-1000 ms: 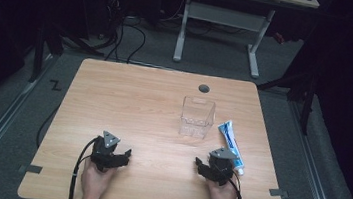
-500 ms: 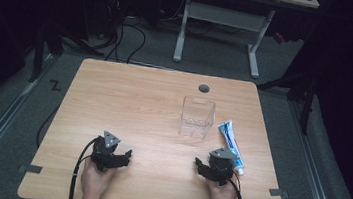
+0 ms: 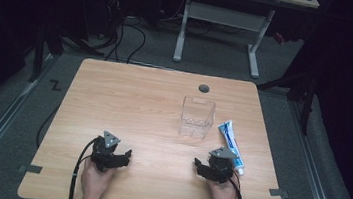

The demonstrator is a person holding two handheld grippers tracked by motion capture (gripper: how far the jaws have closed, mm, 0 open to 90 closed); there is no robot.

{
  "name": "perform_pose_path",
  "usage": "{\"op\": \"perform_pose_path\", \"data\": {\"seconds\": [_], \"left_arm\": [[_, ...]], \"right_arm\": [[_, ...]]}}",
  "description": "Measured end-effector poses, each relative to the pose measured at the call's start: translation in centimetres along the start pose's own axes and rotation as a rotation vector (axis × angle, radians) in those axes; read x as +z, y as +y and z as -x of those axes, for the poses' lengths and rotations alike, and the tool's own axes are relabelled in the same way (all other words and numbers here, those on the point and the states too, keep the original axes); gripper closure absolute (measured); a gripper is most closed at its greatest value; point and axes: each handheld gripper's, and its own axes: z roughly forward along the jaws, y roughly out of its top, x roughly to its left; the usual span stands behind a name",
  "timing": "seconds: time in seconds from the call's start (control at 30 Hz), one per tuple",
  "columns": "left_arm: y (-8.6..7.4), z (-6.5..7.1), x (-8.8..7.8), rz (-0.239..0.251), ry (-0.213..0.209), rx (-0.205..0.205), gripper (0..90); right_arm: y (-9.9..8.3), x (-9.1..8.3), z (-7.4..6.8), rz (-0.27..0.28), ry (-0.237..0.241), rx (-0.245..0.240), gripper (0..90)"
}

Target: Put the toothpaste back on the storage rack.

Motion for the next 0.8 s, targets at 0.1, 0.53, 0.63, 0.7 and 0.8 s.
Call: {"op": "perform_pose_path", "data": {"seconds": [0.1,0.53,0.63,0.7,0.8], "left_arm": [[0.0,0.0,0.0,0.002,0.001,0.0,19.7],[0.0,0.0,0.0,0.002,0.001,-0.001,19.7],[0.0,0.0,0.0,0.002,0.001,-0.001,19.7],[0.0,0.0,0.0,0.002,0.001,-0.001,19.8],[0.0,0.0,0.0,0.002,0.001,-0.001,19.8]], "right_arm": [[0.0,0.0,0.2,-0.001,-0.019,0.021,29.1],[0.1,-0.1,0.2,0.013,-0.08,0.009,28.5],[0.1,-0.3,0.2,0.031,-0.089,0.009,28.6],[0.2,-0.8,0.4,0.053,-0.089,-0.001,30.4],[0.2,-1.0,0.5,0.059,-0.094,-0.013,30.3]]}}
